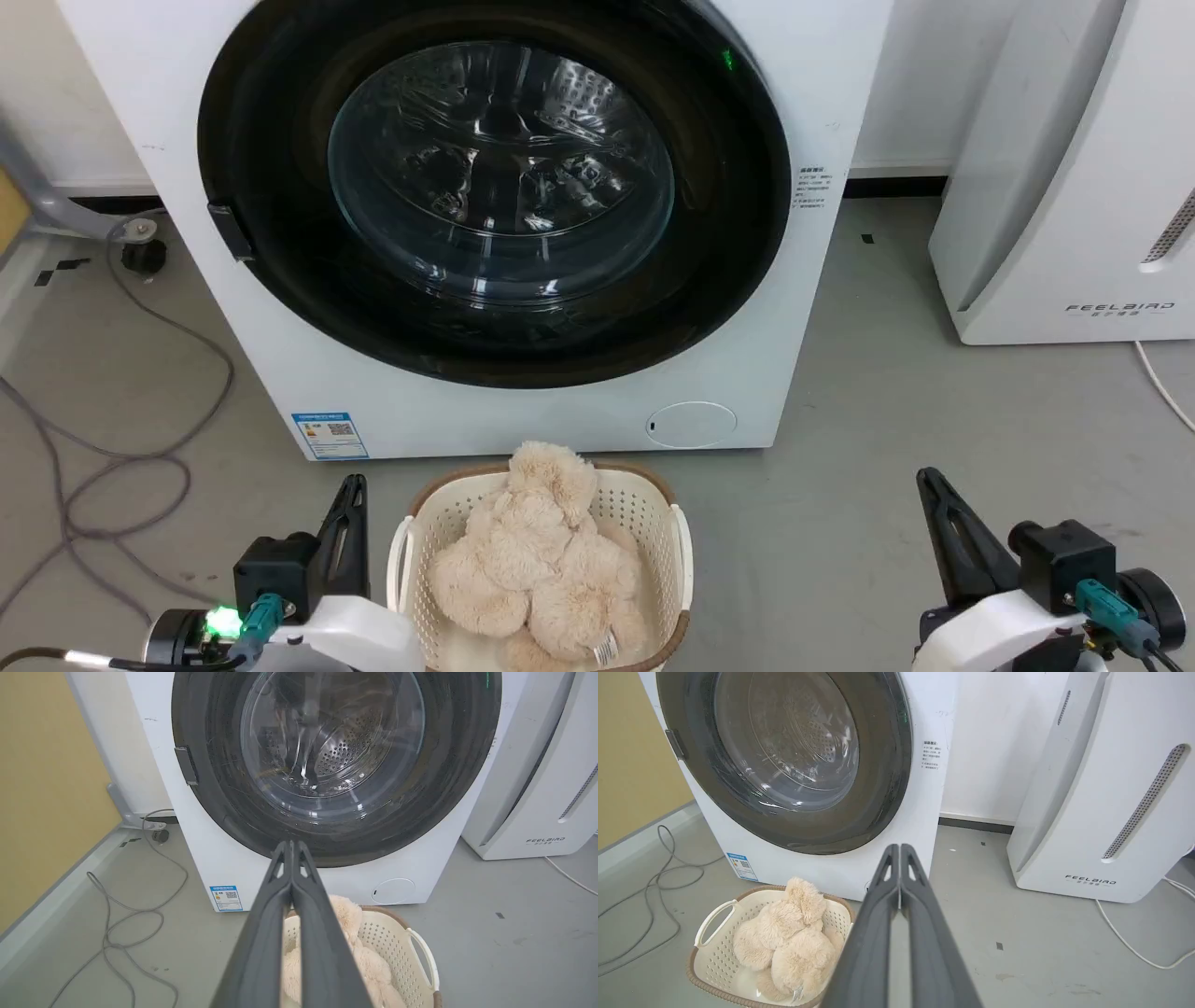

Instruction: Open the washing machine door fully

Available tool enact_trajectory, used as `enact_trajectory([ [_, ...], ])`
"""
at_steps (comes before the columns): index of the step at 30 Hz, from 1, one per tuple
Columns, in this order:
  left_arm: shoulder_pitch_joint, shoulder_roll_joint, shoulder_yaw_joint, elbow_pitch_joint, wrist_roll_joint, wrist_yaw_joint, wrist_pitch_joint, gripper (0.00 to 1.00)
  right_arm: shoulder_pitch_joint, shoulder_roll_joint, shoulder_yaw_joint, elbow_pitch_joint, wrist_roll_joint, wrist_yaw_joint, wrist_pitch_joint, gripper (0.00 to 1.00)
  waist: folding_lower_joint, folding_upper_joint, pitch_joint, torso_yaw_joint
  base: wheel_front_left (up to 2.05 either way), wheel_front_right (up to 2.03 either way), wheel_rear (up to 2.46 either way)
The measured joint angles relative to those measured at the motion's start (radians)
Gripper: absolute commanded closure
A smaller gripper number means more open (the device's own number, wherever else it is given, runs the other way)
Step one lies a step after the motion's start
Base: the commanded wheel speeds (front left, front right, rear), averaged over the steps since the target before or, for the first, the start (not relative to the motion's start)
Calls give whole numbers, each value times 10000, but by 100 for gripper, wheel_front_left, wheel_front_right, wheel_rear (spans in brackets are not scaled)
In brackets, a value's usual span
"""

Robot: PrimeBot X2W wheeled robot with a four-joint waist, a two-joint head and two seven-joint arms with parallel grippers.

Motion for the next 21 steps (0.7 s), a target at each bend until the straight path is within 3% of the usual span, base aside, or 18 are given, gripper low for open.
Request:
enact_trajectory([
  [21,-23,-188,194,-309,449,-255,439,100,-18,0,33,-337,-75,12,437,100,0,0,98,104,0,0,0],
])
